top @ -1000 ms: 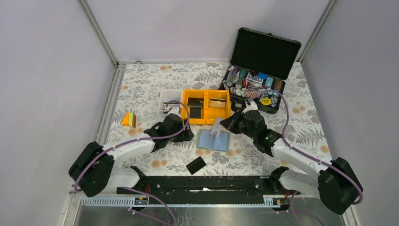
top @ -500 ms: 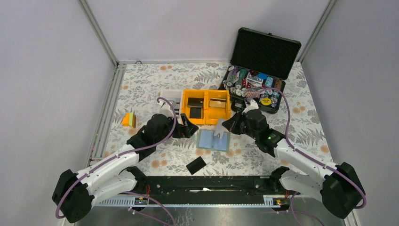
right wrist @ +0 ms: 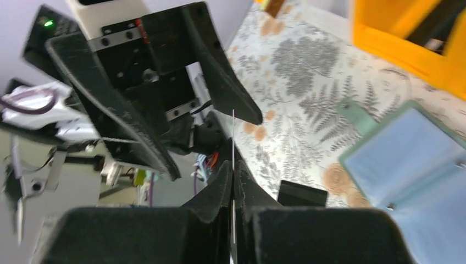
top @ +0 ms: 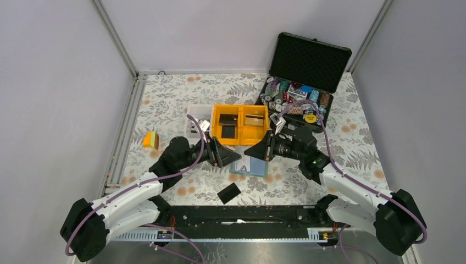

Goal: Put the credit cards into the card holder

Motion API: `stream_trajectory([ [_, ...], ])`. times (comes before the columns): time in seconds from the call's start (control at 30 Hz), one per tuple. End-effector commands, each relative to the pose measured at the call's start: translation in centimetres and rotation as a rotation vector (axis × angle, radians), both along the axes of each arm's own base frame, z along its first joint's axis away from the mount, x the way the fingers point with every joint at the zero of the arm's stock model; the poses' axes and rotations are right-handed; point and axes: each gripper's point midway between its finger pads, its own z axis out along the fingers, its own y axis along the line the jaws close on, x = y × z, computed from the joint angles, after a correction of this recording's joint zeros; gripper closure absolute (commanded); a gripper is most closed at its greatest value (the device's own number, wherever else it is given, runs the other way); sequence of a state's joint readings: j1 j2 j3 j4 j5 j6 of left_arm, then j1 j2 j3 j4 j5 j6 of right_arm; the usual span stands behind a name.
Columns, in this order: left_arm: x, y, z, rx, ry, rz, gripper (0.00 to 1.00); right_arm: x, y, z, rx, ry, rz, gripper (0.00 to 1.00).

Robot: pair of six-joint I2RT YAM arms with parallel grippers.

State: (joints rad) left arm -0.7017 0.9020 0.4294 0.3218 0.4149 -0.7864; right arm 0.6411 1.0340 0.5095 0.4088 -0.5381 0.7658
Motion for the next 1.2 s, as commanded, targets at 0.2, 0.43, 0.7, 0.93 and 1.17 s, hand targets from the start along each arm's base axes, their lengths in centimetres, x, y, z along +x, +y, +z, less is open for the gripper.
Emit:
stream_trajectory([
  [0.2,-4.4,-0.6,4.4,-0.228,-0.095,-0.217,0.76,-3.8,1.5,4.5,0.185,-0.106,0.287,1.00],
  [0.43,-4.5,0.4,6.4,-0.354,-0.146,-0.161,1.00,-4.9,1.2,4.2,0.197,-0.086,0.319,0.63],
  [0.7,-4.1,0.6,6.9,-0.366,-0.153,-0.128,1.00,-5.9,1.3,3.6,0.203,-0.067,0.361,0.58],
  [0.93,-3.5,0.3,5.2,-0.304,-0.113,-0.114,1.00,-5.7,1.9,4.6,0.245,-0.071,0.367,0.79],
  [1.17,-0.8,0.6,0.4,-0.095,-0.022,0.017,0.25,-1.8,1.2,-2.1,0.061,0.130,0.065,1.00],
])
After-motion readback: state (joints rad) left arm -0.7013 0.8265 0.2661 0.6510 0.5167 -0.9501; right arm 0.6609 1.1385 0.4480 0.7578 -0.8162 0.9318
